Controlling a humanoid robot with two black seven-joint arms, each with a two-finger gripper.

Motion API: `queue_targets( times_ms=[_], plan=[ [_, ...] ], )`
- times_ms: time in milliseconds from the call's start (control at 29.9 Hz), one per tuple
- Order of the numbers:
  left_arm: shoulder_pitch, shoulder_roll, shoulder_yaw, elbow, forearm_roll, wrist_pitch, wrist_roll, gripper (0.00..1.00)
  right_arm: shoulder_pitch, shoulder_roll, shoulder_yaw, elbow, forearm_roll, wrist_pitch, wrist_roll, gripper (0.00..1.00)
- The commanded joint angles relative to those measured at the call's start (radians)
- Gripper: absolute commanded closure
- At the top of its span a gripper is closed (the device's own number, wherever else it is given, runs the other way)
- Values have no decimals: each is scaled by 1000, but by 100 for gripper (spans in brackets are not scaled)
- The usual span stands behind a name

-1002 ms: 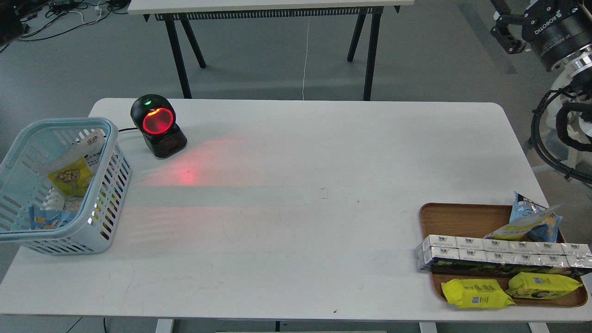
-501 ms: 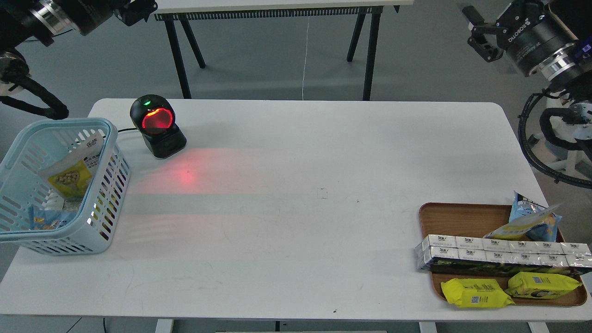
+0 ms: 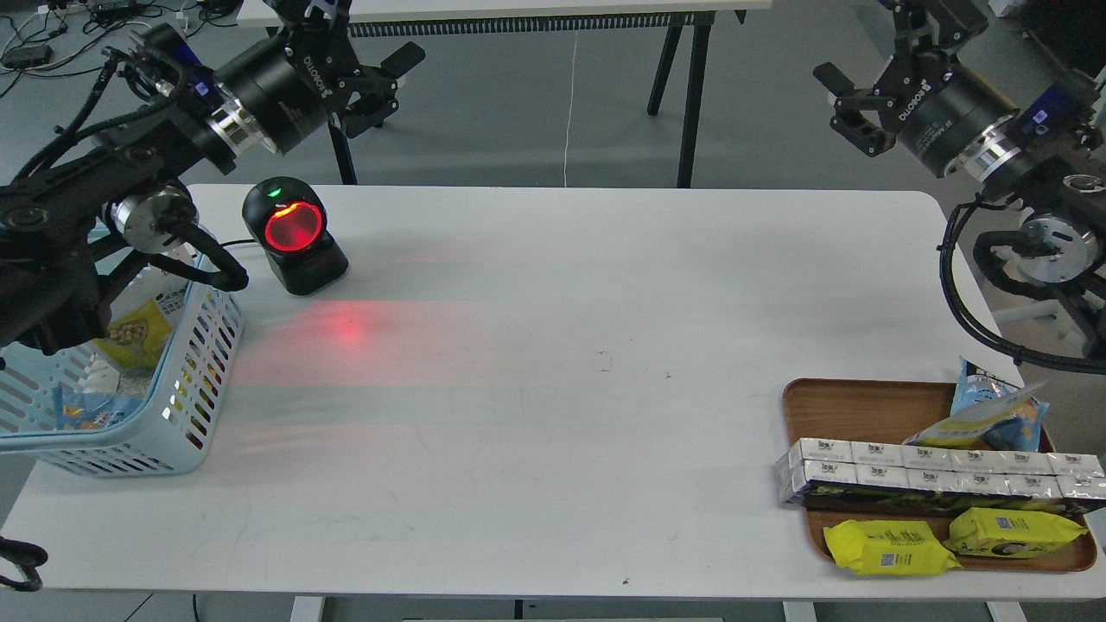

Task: Scan snack and place in basket

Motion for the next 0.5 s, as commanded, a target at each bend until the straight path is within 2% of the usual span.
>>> queue_targets(
  times_ms=[0,468],
  plan=[
    [25,3,-6,1,2,0,0,1,-11,27,9,6,5,0,0,0],
    [137,45,-50,-18,15,0,0,1,-36,63,13,-3,5,0,0,0]
  ],
)
